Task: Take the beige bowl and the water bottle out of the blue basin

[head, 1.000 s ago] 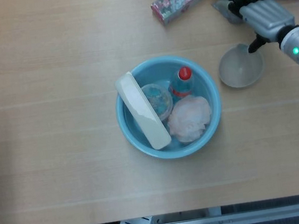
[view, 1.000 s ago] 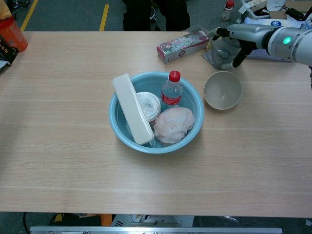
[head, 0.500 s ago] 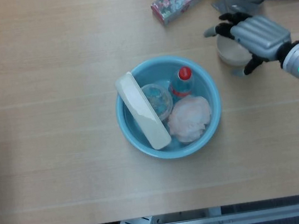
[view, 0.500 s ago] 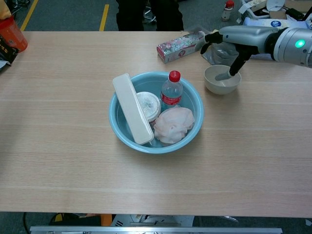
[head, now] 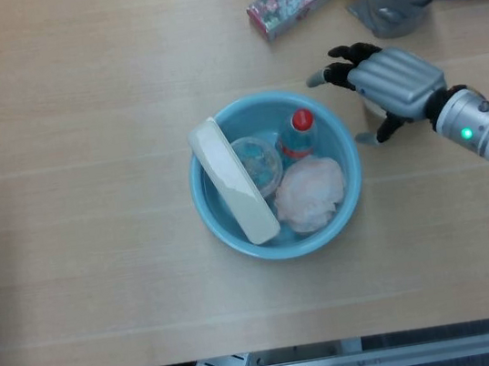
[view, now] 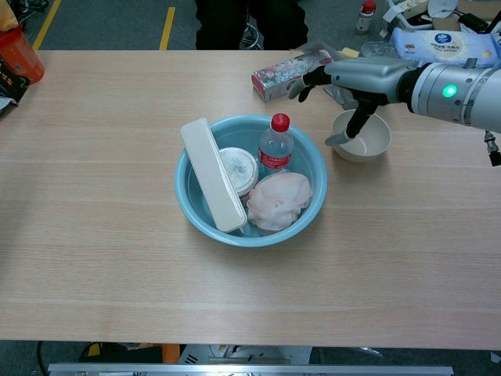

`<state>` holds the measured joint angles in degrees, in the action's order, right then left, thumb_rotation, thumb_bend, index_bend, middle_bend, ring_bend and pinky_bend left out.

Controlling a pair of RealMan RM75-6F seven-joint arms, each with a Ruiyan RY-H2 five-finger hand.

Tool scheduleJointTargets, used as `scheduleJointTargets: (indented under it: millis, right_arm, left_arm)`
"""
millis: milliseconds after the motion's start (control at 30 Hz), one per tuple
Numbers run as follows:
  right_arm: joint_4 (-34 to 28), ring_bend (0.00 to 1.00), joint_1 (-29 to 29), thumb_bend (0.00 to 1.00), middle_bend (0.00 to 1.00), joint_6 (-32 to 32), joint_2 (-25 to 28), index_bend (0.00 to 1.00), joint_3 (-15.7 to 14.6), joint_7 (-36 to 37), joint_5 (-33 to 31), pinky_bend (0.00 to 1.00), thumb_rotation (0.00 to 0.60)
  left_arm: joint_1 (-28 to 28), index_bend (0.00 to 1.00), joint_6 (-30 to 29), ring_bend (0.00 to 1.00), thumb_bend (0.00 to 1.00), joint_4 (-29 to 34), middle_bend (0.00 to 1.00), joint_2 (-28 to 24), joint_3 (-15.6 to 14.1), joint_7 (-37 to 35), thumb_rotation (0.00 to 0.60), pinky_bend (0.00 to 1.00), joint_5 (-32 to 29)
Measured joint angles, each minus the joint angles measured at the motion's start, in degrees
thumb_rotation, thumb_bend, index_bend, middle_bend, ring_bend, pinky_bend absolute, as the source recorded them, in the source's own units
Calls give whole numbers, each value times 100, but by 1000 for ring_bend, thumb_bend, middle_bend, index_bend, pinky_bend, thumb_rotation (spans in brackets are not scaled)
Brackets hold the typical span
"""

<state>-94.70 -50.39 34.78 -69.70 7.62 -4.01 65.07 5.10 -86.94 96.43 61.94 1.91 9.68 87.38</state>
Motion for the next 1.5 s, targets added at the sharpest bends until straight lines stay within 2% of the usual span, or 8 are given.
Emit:
scheduleJointTargets:
  millis: [233,667,933,1300,1500]
  right_arm:
    - [25,24,-31,173,228,72,-65,188,-45,-104,-132,106,600]
    - [581,24,-460,174,233,-104,-845,245,-111,-510,-660,106,600]
    - [749,42,-669,187,264,-108,-1145,294,-169,-759,-991,111,600]
    - [841,117,-792,370,344,182,-1391,478,-301,-1128,-1394,183,600]
    - [689,154,-779,395,382,340,-1355,529,-243,-1131,-1444,190,600]
  left_arm:
    - [14,190,29,161,356,-20,154,6,12,-7,600,36,-10]
    - [-7,189,22,161,356,-67,154,14,10,-73,600,36,-21]
    - [-20,190,9,161,356,-122,154,9,19,-157,600,36,-34]
    - [-44,190,-3,161,355,-251,154,30,10,-306,600,36,-31]
    - [-71,190,-34,161,356,-286,154,11,9,-369,600,37,-34]
